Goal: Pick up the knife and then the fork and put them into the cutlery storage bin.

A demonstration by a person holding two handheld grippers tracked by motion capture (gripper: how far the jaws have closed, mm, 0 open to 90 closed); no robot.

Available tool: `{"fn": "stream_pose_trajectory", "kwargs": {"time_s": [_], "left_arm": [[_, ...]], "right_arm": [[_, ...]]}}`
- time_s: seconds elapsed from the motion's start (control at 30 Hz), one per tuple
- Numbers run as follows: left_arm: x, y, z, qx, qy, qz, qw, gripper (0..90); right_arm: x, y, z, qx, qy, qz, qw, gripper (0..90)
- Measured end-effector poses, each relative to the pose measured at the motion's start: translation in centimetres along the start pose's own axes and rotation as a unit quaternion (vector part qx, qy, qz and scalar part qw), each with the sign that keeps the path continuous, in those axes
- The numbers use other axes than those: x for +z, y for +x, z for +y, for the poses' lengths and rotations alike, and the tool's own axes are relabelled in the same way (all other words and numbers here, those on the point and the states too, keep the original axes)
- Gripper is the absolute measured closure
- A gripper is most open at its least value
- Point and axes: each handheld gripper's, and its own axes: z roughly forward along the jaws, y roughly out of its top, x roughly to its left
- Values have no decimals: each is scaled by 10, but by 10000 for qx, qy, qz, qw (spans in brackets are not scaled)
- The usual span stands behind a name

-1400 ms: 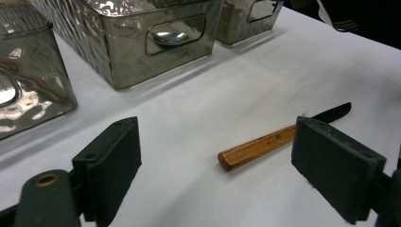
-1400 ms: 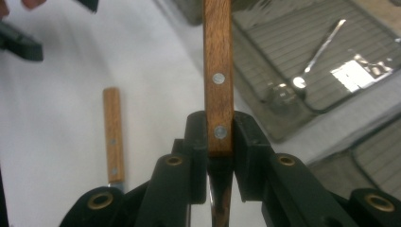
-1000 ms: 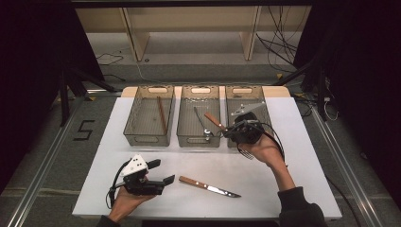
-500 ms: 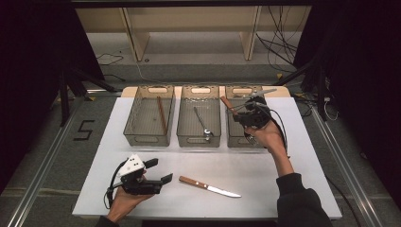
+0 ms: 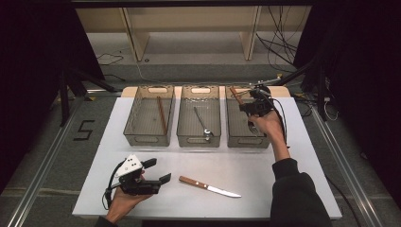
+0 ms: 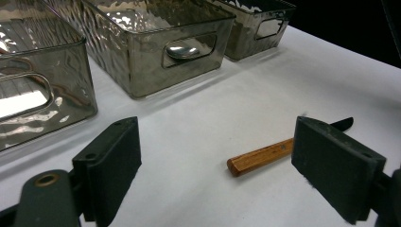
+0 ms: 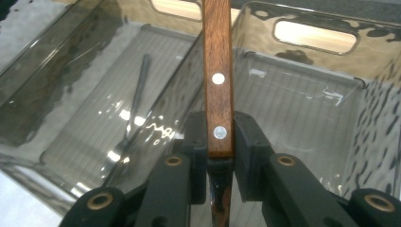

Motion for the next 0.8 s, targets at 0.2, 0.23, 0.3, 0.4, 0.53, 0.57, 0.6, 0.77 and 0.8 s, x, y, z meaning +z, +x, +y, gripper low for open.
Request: {"fn": "stream_pose_trajectory", "kwargs": {"time_s": [0.2, 0.23, 0.3, 0.4, 0.53, 0.57, 0.6, 0.77, 0.8], "left_arm": [[2, -2, 0, 42, 35, -29, 10000, 162], [2, -2, 0, 53, 40, -32, 10000, 163], [1, -2, 0, 33, 19, -27, 10000, 162], [0, -1, 0, 26, 15, -28, 10000, 162], [1, -1, 1, 41, 20, -31, 10000, 162], [1, -1, 1, 45, 21, -32, 10000, 163], [1, -2, 1, 45, 16, -34, 10000, 163], [1, -2, 1, 37, 5, -36, 10000, 163], [1, -2, 1, 40, 9, -35, 10000, 162]], "right_arm": [[8, -6, 1, 119, 54, -76, 9999, 775], [10, -7, 2, 156, 62, -101, 9998, 775], [13, -8, 2, 155, 89, -135, 9997, 775], [18, -8, 3, 121, 132, -228, 9996, 774], [22, -8, 4, 105, 176, -255, 9995, 774], [23, -8, 4, 119, 177, -259, 9994, 774], [24, -8, 4, 123, 171, -257, 9994, 774], [27, -10, 4, 128, 219, -284, 9993, 774], [28, -10, 4, 128, 229, -300, 9992, 773]]}}
